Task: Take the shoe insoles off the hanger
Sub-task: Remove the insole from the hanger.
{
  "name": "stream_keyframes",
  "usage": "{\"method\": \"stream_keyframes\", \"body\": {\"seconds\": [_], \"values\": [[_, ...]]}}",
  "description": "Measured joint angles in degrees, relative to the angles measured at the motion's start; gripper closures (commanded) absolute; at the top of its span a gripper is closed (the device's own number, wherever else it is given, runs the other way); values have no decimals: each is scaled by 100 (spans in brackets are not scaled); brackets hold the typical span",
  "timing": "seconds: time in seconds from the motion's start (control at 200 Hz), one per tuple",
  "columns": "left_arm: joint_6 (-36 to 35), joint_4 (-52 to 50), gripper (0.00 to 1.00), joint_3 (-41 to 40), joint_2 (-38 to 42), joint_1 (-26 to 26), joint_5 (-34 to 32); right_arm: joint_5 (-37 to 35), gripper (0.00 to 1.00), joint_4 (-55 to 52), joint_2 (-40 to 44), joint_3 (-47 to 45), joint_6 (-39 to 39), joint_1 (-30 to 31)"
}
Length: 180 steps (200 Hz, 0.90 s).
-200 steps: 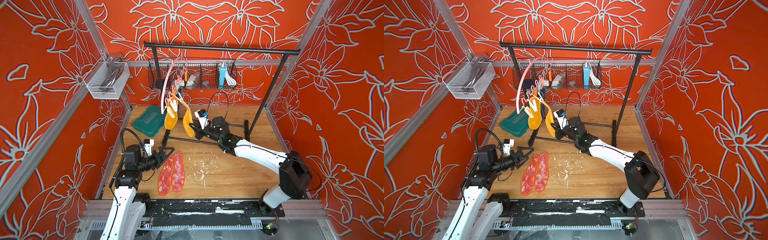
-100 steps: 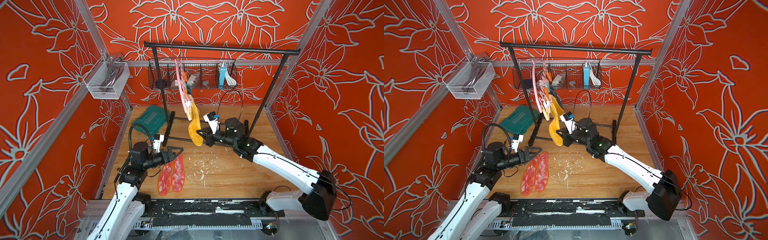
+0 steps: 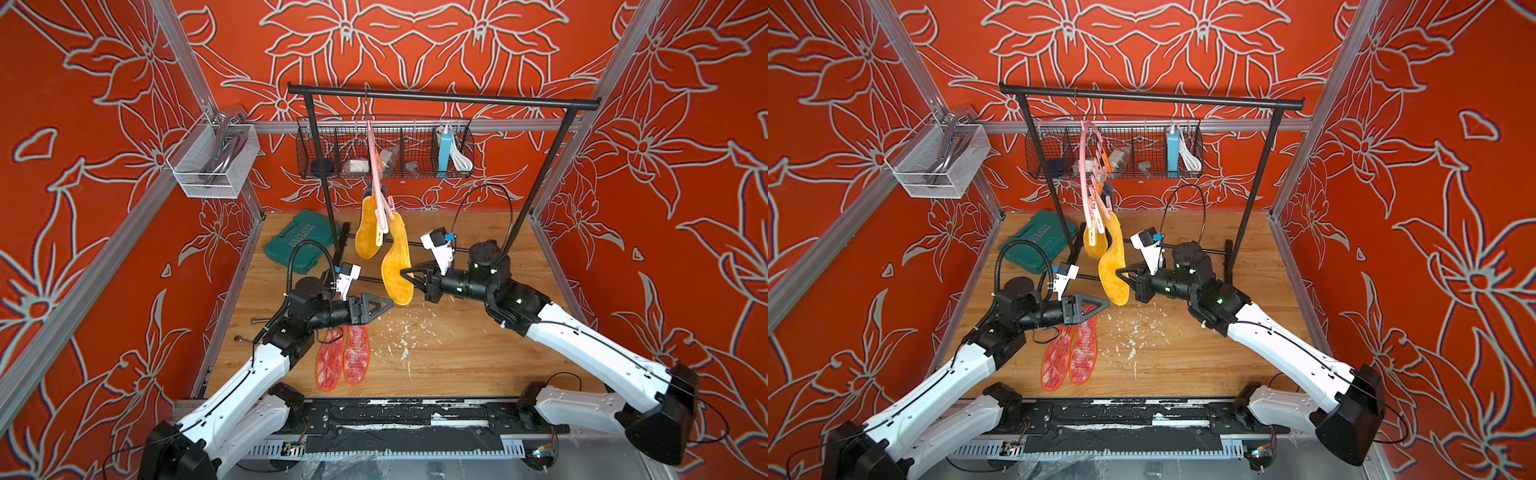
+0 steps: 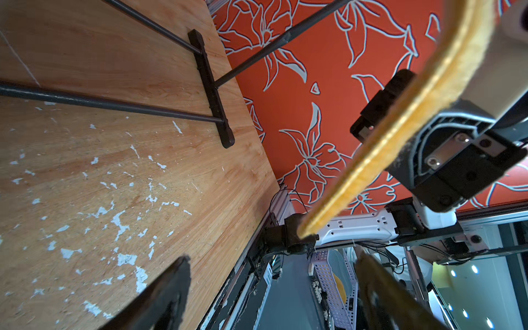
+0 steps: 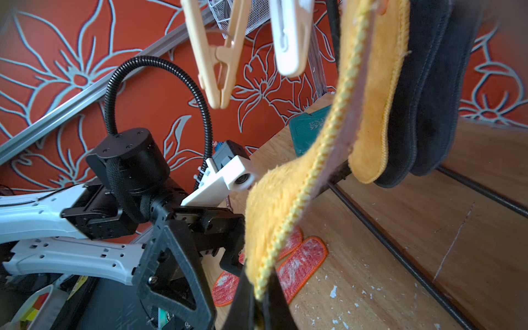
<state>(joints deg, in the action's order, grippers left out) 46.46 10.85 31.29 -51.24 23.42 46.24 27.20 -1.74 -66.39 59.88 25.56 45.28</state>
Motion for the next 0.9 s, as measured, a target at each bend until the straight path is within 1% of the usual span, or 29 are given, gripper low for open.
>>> {"method": "stream_keyframes", "body": {"seconds": [0.055,0.205,0.265,0.305,0.365,0.385,0.41,0.42,0.47,0.505,0.606,0.661,0.716,0.901], "values": [[-9,157,29,50,-87,96,0,44,99,7,11,-22,98,0],[22,691,41,181,-348,387,31,136,99,42,17,-116,332,0],[39,859,47,212,-422,474,44,155,99,42,20,-122,387,0],[22,949,55,219,-450,514,44,181,99,44,20,-125,417,0],[52,1047,70,225,-463,544,44,203,99,52,24,-140,455,0],[-4,1084,78,229,-466,546,44,205,99,55,28,-151,476,0],[-11,1102,96,238,-466,549,44,205,99,52,35,-162,485,2],[-9,1119,100,236,-466,551,42,208,99,52,37,-168,494,0],[22,1154,100,240,-466,553,37,205,98,57,57,-190,507,0],[26,1187,100,240,-466,553,37,203,95,61,68,-195,507,0],[15,1241,100,240,-463,553,42,168,76,76,96,-214,501,0],[63,1263,100,240,-463,553,52,96,68,72,105,-232,531,0],[144,1318,100,240,-463,553,81,7,64,68,116,-247,485,7],[389,1504,100,238,-463,553,188,-420,55,85,120,-258,420,4]]}}
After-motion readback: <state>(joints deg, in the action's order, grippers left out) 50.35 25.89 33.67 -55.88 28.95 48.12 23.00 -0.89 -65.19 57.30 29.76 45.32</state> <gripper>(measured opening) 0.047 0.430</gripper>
